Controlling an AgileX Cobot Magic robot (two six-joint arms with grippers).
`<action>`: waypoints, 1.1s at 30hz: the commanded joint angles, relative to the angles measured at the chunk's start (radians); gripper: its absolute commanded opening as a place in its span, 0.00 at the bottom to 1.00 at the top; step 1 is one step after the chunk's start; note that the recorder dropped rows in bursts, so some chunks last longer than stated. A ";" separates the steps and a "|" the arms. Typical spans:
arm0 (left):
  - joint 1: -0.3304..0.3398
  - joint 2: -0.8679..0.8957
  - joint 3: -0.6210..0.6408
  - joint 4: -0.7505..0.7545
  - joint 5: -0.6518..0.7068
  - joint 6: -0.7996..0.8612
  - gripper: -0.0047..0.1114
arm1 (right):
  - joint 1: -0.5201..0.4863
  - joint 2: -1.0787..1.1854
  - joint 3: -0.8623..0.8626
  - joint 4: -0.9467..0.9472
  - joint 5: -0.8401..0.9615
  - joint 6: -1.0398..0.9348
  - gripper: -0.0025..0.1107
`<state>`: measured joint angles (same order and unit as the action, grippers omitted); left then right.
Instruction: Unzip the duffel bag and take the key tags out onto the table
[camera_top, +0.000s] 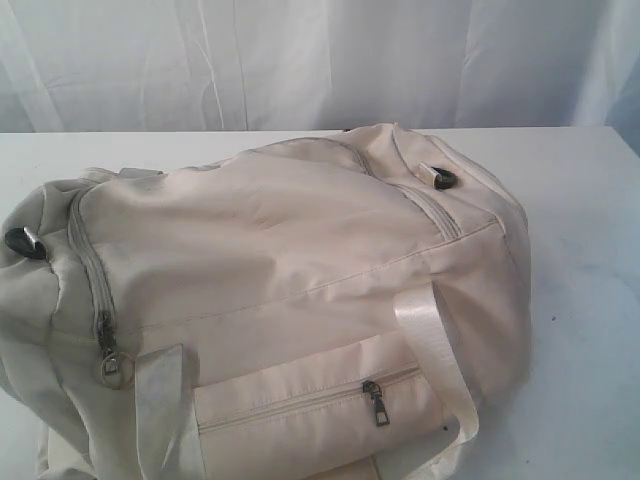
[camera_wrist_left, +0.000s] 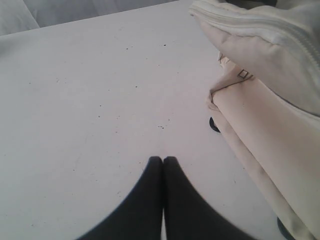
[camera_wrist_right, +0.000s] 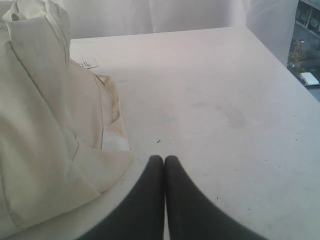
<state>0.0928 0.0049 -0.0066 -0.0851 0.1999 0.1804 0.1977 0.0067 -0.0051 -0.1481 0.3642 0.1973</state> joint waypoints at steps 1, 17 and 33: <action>0.003 -0.005 0.007 -0.007 -0.002 0.000 0.04 | 0.001 -0.007 0.005 -0.007 -0.014 0.002 0.02; 0.003 -0.005 0.007 -0.431 -0.095 -0.391 0.04 | 0.001 -0.007 0.005 -0.007 -0.014 0.002 0.02; 0.003 -0.005 0.007 -0.397 -0.302 -0.367 0.04 | 0.001 -0.007 0.005 -0.007 -0.014 0.002 0.02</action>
<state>0.0928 0.0049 -0.0051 -0.5001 -0.0313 -0.2034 0.1977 0.0067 -0.0051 -0.1481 0.3642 0.1973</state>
